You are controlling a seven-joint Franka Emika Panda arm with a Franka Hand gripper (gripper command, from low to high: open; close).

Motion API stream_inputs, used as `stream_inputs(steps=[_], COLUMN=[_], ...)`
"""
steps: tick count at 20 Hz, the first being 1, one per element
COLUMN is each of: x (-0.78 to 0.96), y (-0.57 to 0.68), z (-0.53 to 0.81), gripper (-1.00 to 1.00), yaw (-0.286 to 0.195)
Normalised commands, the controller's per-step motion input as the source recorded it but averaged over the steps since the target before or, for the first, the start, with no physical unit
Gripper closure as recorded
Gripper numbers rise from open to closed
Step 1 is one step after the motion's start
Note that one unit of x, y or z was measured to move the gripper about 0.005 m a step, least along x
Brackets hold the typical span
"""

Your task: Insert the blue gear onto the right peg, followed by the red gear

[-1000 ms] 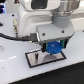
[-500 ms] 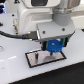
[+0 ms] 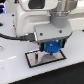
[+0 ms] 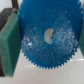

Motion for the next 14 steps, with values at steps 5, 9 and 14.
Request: stream_inputs(steps=[5,9,14], x=[0.34,0.39,0.36], y=[0.0,0.0,0.01], z=[0.14,0.39,0.06], gripper=[1.0,1.0,1.0], yaw=[0.0,0.0,0.0])
